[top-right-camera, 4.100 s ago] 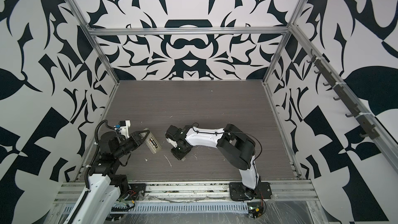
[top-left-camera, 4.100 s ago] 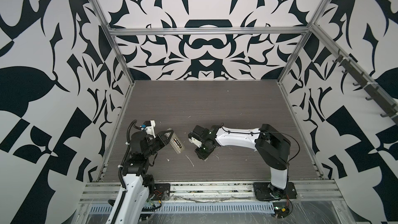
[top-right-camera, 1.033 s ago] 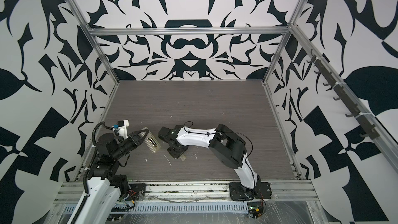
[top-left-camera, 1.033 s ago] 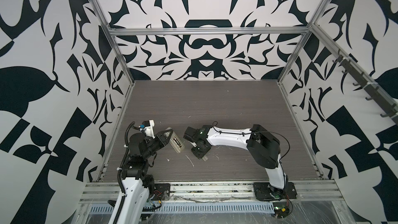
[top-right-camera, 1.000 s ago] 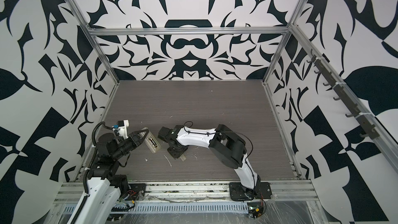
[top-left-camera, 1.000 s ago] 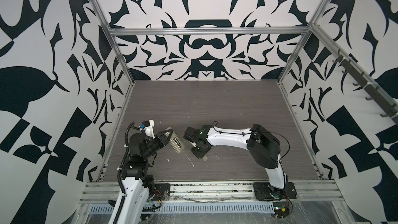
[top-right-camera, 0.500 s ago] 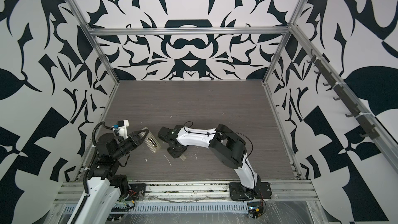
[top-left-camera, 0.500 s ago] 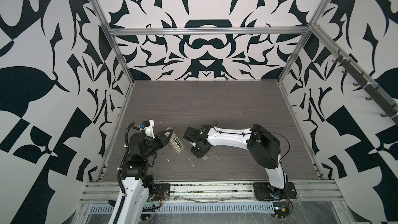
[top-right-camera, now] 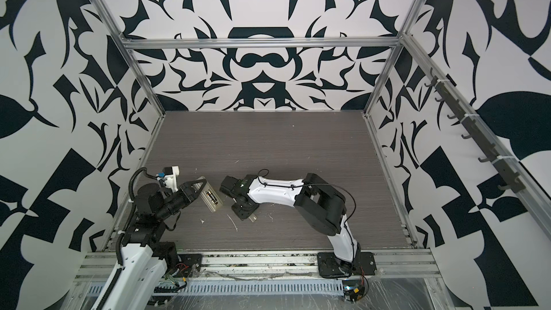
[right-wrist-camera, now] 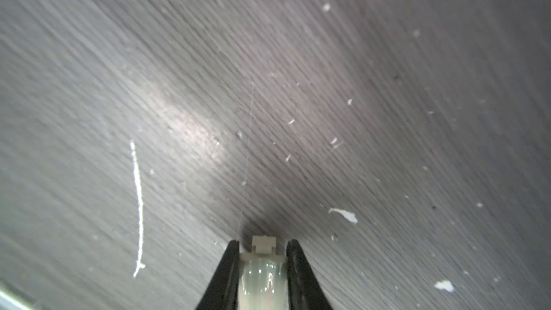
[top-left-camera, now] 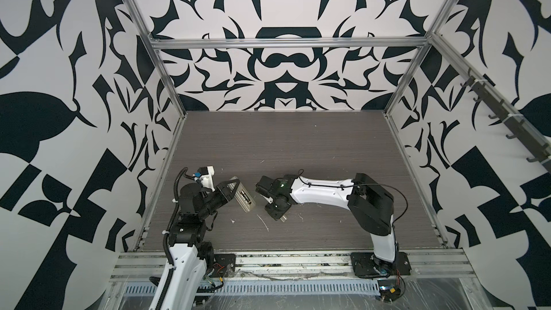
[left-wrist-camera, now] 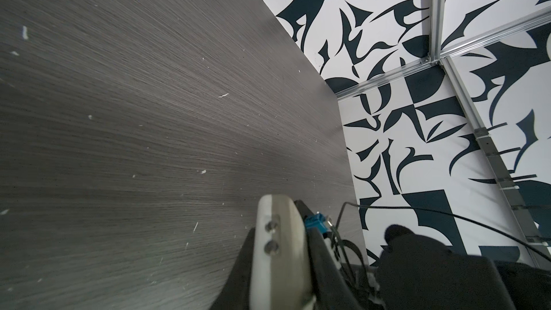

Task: Load the batteries into the remote control
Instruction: 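Carry the held cover with the right gripper toward the remote in the left gripper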

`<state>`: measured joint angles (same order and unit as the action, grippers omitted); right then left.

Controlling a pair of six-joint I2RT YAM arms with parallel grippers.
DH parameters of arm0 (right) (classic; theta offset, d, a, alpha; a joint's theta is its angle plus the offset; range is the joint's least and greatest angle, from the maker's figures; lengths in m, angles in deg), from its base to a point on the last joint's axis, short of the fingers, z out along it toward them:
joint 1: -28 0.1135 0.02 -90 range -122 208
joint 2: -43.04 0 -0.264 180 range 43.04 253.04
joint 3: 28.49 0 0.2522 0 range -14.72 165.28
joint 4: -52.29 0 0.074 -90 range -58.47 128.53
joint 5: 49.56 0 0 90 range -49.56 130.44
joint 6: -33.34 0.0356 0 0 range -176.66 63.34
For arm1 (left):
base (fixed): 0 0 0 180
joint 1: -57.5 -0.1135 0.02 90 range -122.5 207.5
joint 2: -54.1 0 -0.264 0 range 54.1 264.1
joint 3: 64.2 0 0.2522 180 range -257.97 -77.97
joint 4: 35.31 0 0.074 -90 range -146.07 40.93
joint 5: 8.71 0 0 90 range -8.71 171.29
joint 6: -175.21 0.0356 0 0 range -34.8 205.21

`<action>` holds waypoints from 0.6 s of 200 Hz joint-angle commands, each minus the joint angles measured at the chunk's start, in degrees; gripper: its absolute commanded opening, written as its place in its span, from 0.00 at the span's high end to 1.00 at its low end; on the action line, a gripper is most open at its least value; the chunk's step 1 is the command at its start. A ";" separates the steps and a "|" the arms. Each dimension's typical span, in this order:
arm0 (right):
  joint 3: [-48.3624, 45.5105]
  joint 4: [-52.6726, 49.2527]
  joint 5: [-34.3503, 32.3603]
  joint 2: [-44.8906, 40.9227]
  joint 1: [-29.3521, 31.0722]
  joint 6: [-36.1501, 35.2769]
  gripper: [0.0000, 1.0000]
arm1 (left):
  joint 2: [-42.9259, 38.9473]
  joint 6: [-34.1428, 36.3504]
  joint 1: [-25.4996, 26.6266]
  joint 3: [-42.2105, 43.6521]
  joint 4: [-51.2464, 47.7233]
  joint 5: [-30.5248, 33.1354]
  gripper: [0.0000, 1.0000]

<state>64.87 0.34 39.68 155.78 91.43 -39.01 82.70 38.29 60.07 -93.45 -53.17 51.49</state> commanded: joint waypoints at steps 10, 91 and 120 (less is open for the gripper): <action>-1.63 2.27 -1.53 -4.64 0.23 -0.77 0.80 | -0.30 0.16 -0.24 -0.37 1.53 -0.64 1.00; -4.48 4.25 -6.55 -11.19 0.28 0.88 0.82 | 4.50 0.09 -0.28 -1.69 2.35 -0.57 1.00; -4.53 5.06 -8.45 -12.86 0.41 1.99 0.83 | 9.13 -0.33 -0.25 -3.04 4.80 -3.16 1.00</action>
<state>60.54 4.21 34.40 145.62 91.48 -38.53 89.17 38.22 60.07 -93.82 -51.93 51.07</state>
